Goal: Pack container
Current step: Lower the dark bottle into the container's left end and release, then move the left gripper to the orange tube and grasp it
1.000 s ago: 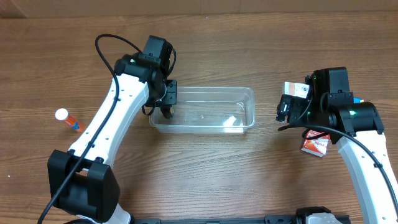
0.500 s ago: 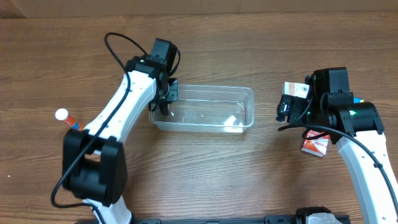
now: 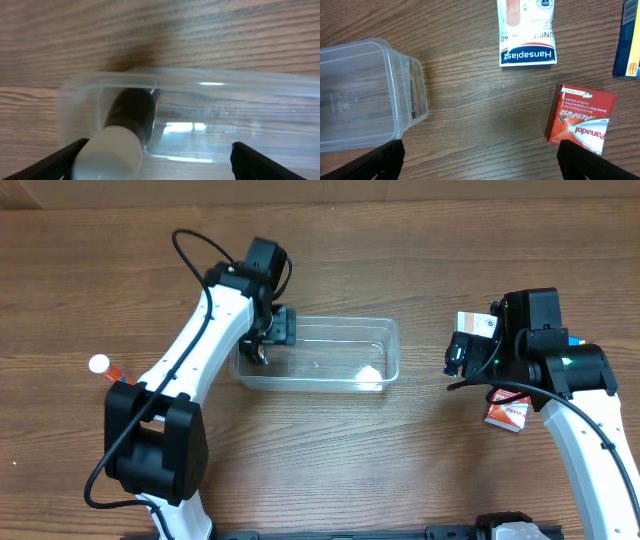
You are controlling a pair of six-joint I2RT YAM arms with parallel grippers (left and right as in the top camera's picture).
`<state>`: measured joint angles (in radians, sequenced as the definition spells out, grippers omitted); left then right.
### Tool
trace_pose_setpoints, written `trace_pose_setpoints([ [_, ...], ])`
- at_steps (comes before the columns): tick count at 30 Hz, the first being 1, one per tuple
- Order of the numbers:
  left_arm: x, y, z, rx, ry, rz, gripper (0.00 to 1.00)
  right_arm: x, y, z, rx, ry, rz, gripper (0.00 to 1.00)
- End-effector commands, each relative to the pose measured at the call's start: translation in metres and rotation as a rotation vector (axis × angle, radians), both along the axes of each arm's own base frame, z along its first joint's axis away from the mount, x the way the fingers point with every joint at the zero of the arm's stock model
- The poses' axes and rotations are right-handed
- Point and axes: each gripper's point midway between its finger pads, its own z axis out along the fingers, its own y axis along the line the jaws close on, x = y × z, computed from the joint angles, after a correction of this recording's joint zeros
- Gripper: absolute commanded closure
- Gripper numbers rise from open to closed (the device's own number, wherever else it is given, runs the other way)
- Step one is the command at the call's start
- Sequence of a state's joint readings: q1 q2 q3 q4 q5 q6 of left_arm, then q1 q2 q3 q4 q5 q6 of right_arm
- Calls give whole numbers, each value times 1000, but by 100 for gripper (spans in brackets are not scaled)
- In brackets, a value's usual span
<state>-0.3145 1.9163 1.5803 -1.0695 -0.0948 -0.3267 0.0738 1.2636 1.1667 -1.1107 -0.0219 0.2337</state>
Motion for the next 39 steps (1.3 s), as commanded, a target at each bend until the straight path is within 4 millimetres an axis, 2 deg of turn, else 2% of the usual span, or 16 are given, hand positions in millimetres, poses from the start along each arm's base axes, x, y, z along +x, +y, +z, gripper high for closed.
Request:
trace_pose_setpoints([
  [1,24,-6,58,-25,-105,4,8,7,0,12,-5,-37,5,0],
  [4,27,-6,99,-35,-147,6,7,6,0,12,-5,-37,5,0],
  [7,26,5,141,-38,-195,52,0,6,0,12,-5,-37,5,0],
  [12,11,65,204,-46,-312,243,0,6,0,11,-6,-34,5,0],
  [13,-1,87,219,-44,-335,294,0,6,0,11,-10,-34,4,0],
  [15,-24,117,235,-35,-354,369,0,6,-2,11,-19,-35,-1,0],
  [18,-60,157,252,-13,-386,460,0,6,-2,11,-19,-35,-1,0],
  [20,-84,181,255,1,-412,539,0,6,-2,11,-19,-35,-1,0],
  [22,-96,195,247,-18,-413,594,0,6,-2,11,-19,-35,-1,0],
  [25,-108,220,214,-33,-371,697,0,6,-2,11,-19,-34,-1,0],
  [26,-109,231,198,-51,-344,738,0,6,-2,11,-19,-35,-1,0],
  [31,-92,266,120,-107,-196,802,0,6,-2,11,-19,-35,-1,0],
  [35,-79,274,63,-124,-25,816,0,6,-2,11,-19,-34,-1,0],
  [36,-75,275,40,-136,42,820,0,6,-2,11,-19,-34,-1,0],
  [39,-72,276,6,-147,137,823,0,5,-2,11,-19,-31,-1,0],
])
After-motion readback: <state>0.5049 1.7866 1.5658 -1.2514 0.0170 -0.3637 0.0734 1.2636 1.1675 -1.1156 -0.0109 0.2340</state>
